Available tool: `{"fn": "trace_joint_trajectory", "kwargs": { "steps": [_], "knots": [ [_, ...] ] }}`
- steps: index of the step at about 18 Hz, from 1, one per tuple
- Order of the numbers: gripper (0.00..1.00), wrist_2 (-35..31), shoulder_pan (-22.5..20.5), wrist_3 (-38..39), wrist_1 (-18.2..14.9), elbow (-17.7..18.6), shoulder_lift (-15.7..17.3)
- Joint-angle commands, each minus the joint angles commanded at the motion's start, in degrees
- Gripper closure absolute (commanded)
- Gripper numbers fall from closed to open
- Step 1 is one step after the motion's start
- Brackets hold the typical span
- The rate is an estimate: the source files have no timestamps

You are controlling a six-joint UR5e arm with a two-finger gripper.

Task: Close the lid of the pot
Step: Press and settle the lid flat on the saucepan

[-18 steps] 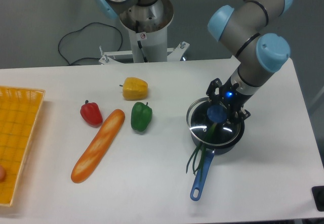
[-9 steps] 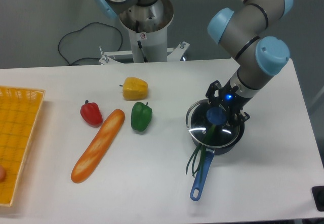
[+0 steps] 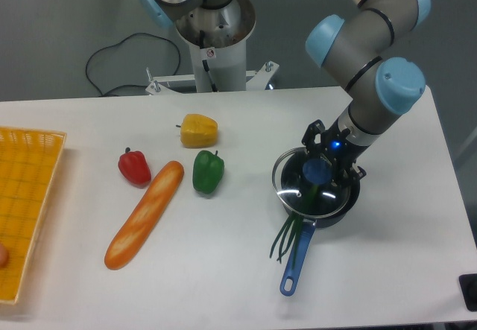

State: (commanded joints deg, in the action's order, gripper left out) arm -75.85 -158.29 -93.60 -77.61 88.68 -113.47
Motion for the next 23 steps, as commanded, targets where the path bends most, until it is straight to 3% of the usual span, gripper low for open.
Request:
{"fn": "trace_joint_trajectory", "kwargs": {
  "steps": [7, 8, 10, 11, 23],
  "knots": [
    [0.43, -0.1, -0.1, -0.1, 0.0, -0.1, -0.1],
    [0.39, -0.1, -0.1, -0.1, 0.0, -0.1, -0.2],
    [0.05, -0.2, -0.1, 0.0, -0.1, -0.3, -0.4],
    [0.0, -0.2, -0.1, 0.1, -0.2, -0.5, -0.4],
    [0.0, -5.6, -0.4, -0.2, -1.1, -2.9, 1.1]
  ]
}}
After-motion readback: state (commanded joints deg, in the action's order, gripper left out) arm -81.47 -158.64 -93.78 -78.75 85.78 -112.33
